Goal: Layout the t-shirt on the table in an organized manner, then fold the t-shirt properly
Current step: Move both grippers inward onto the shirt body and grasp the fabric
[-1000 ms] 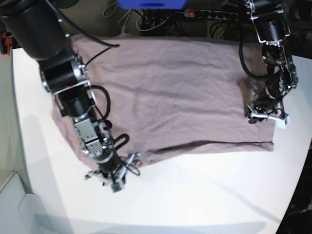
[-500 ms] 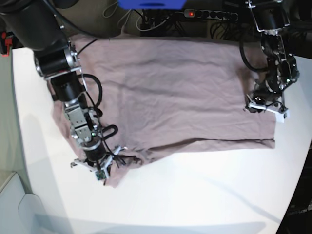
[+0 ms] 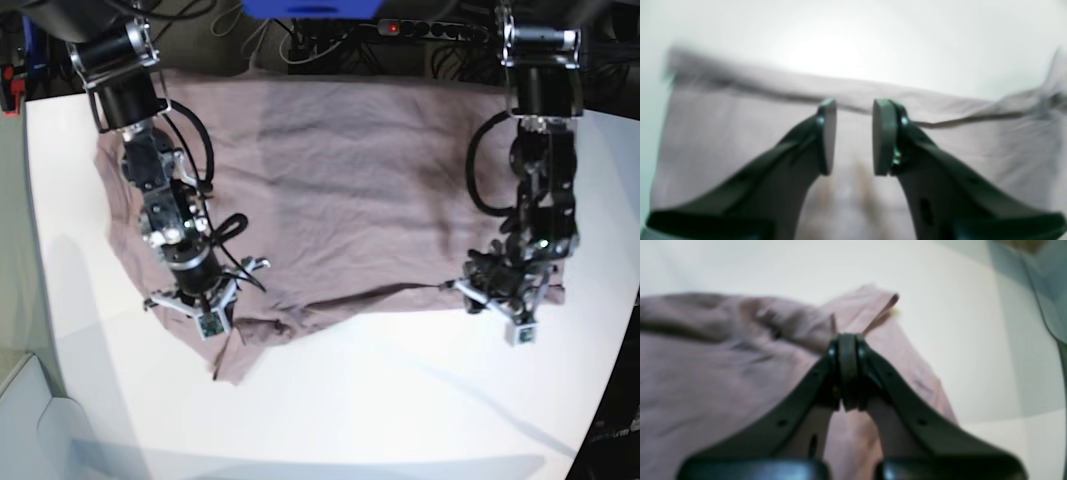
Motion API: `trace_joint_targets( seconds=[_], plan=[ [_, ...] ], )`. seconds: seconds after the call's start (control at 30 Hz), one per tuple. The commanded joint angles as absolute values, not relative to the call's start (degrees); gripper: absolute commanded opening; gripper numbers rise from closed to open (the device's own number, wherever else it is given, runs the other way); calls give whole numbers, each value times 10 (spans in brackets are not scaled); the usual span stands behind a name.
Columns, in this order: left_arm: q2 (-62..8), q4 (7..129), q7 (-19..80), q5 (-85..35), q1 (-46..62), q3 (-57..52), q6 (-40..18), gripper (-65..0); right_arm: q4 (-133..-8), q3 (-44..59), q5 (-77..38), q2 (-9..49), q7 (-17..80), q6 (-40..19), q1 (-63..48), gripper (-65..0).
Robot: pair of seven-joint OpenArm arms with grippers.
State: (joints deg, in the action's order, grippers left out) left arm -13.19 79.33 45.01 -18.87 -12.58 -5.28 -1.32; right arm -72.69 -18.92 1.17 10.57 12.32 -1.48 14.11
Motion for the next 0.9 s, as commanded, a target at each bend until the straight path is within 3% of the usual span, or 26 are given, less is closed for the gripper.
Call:
trace_joint_targets(
  seconds=[0.0,0.07,0.1,0.23,0.53,0.87],
  plan=[
    [-139,782,444,-173,-149,-35,-12,-529,-761,-187,9,106,112,-12,147,-650],
    [-139,756,444,-145,-170,-3,-12,-633,-808,-187,9,106,138,-12,122,-650],
    [-139,749,447,-136,-178,12,-12,-650,-829,-187,9,106,151,-12,106,-650],
    [-154,742,444,-93,-191,84,-22,-648,-889,-186,9,106,179,-12,58,-650],
    [-156,739,444,-15,-207,201,-175,-646,-910,-189,9,84,182,-12,-19,-650],
    [-83,660,416,96,-229,216,-186,-646,-910,-191,9,75,182,-13,-67,-650]
  ],
)
